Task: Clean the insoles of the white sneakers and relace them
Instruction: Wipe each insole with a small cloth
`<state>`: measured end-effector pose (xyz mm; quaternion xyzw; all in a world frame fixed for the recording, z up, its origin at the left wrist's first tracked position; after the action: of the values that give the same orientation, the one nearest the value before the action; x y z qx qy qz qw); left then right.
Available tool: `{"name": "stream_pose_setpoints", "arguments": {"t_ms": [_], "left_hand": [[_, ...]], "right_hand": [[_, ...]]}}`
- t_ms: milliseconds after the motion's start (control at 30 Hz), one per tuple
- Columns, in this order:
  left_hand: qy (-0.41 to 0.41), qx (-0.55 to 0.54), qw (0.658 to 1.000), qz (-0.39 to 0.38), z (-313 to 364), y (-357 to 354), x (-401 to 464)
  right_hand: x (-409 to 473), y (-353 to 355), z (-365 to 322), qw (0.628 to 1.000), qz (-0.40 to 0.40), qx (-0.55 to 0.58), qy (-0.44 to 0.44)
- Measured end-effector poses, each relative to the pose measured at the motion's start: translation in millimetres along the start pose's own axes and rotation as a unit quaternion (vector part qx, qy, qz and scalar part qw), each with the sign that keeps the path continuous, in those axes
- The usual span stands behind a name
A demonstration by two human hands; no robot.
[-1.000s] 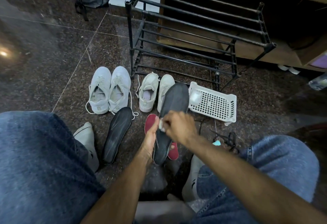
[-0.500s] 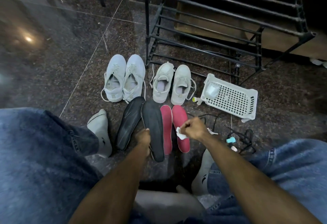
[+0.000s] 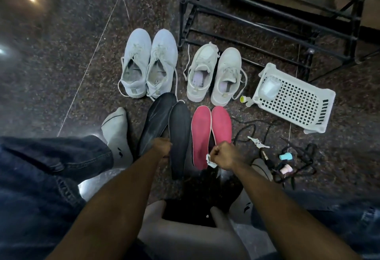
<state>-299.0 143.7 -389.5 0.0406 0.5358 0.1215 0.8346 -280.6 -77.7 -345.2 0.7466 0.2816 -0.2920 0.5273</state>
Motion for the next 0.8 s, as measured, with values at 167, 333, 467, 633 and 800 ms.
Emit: {"name": "stream_pose_setpoints", "arguments": {"t_ms": [167, 333, 467, 633, 800], "left_hand": [[-0.083, 0.114, 0.953, 0.266, 9.8, 26.0, 10.5], [-0.066, 0.156, 0.946, 0.275, 13.4, 45.6, 29.1], [-0.018, 0.144, 0.963, 0.229, 13.0, 51.3, 41.4], [-0.034, 0.196, 0.957, 0.213, 25.1, 46.3, 21.3], [-0.07, 0.115, 0.963, 0.232, 31.8, 41.6, -9.6]], "right_hand": [[16.1, -10.1, 3.0, 1.0, -0.014, 0.009, 0.008], [29.0, -13.5, 2.9, 1.0, -0.012, 0.017, 0.004], [33.3, -17.7, 2.7, 1.0, -0.016, 0.018, -0.001], [30.6, -15.1, 1.1, 1.0, -0.005, 0.028, 0.009], [21.6, 0.0, -5.3, 0.996, 0.042, 0.063, 0.036]]}}
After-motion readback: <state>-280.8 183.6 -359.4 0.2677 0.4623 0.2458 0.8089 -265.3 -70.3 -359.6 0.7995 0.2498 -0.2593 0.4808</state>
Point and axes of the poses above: each hand's wrist, its own x-axis towards the middle knuckle, its own y-axis out of the back of the hand, z = x × y, the point moved 3 cm from there along x, towards the middle knuckle, and after that the axes turned 8 degrees about -x, right-handed, at the moved point
